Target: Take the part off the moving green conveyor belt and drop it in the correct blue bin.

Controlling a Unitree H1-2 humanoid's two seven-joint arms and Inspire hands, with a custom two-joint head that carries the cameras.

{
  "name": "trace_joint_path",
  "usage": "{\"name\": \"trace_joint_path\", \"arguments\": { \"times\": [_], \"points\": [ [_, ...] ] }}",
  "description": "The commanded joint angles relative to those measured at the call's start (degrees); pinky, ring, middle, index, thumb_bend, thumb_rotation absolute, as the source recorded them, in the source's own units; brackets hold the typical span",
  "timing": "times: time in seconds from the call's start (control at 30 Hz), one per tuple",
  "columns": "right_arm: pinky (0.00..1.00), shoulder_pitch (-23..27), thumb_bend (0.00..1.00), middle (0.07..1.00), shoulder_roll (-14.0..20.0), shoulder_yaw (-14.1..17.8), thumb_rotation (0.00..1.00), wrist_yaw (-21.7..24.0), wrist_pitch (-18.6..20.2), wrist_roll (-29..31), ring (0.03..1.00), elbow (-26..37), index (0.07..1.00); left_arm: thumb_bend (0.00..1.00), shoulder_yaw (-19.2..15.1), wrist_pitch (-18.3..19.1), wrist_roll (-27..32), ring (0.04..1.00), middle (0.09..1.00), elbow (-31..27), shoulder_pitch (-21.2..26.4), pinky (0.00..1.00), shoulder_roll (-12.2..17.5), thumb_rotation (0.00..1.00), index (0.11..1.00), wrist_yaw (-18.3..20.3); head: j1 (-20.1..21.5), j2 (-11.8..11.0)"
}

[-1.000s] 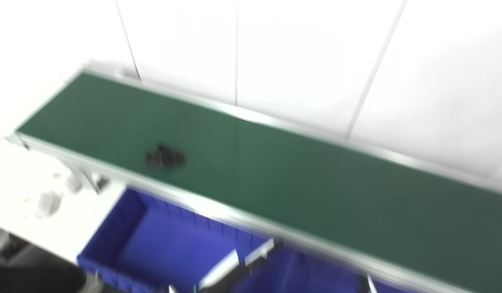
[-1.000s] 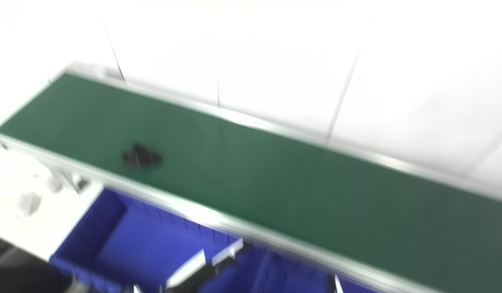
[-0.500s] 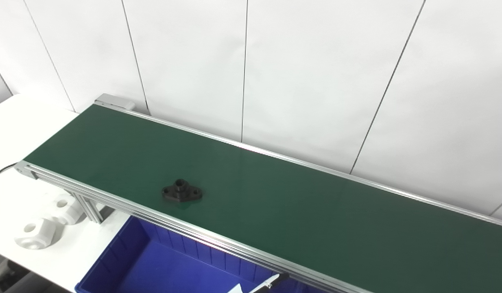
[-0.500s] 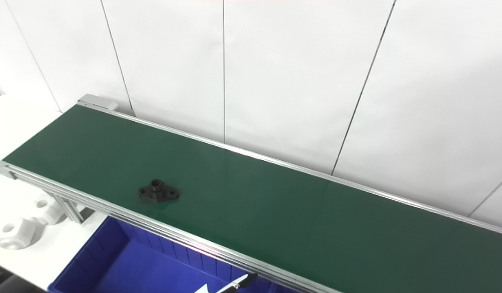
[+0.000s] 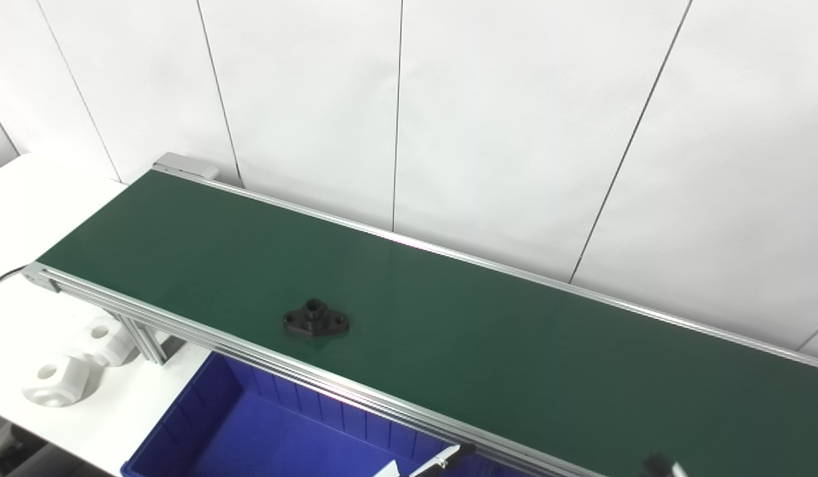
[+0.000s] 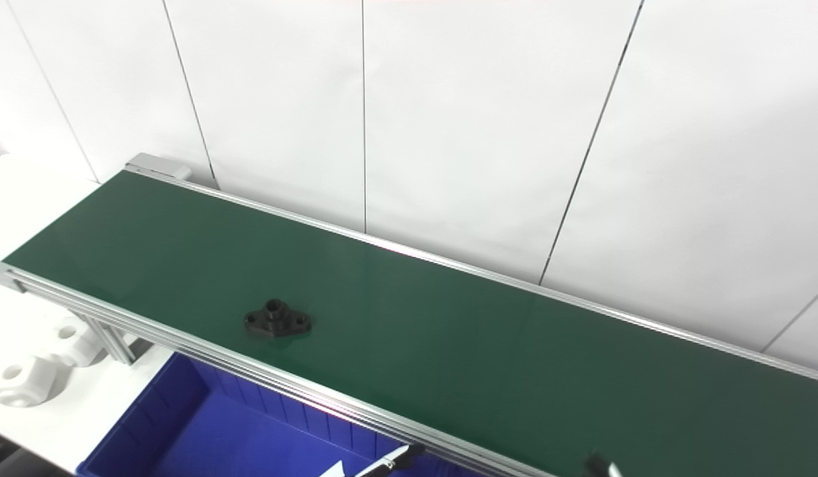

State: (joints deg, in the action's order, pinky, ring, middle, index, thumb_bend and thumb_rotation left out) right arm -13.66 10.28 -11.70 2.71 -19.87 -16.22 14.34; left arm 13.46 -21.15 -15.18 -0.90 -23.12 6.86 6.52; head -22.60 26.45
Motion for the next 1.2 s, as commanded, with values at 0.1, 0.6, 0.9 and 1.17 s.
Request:
{"name": "trace_joint_path", "arguments": {
  "times": [0.1,0.6,0.9,1.17],
  "points": [
    [0.83,5.7,0.62,0.917,0.1,0.8,0.48,3.3,6.0,0.1,0.891,6.3,0.934,0.78,0.1,-2.6,1.2,0.978,1.000,-0.6,0.6,0.86,0.8,0.63,0.982,-0.2,7.1,2.0],
    [0.69,21.3,0.74,0.856,-2.4,-2.5,0.50,11.1,23.8,-13.1,0.800,8.9,0.878,0.78,-0.8,-2.6,6.8,1.000,1.000,-2.3,0.3,0.94,4.7,0.74,1.000,2.5,25.4,9.2],
    [0.68,28.2,0.75,0.868,-3.7,-4.9,0.47,13.9,29.7,-16.7,0.798,3.2,0.885,0.67,-1.6,-3.0,9.1,1.000,1.000,-4.1,-0.5,0.98,5.8,0.79,1.000,3.3,26.6,13.7],
    [0.71,33.8,0.76,0.858,-3.6,-8.0,0.46,14.8,29.2,-18.8,0.814,-4.1,0.880,0.69,-2.4,-2.0,10.5,1.000,1.000,-5.9,-1.7,0.95,6.0,0.80,1.000,3.7,26.2,15.4]
  ]
}}
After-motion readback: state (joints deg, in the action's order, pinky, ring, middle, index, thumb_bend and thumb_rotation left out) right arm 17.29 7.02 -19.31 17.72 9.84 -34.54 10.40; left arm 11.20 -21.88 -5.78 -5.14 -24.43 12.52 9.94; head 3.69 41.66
